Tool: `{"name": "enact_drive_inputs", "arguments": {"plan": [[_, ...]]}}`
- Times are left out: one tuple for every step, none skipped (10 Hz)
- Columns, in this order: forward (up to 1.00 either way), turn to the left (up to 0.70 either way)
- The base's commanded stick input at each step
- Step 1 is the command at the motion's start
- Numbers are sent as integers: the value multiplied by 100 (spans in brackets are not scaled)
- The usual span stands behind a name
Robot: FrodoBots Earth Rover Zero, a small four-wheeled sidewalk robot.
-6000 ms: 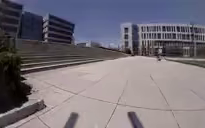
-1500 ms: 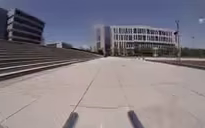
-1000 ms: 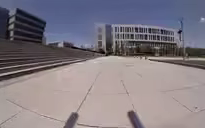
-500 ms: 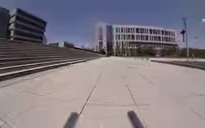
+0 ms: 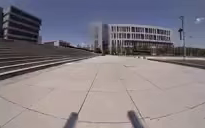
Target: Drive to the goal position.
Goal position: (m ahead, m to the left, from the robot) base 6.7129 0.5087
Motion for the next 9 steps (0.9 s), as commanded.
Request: {"name": "enact_drive_inputs", "arguments": {"plan": [[70, 0], [70, 0], [70, 0], [70, 0], [70, 0], [70, 0], [70, 0], [70, 0], [70, 0]]}}
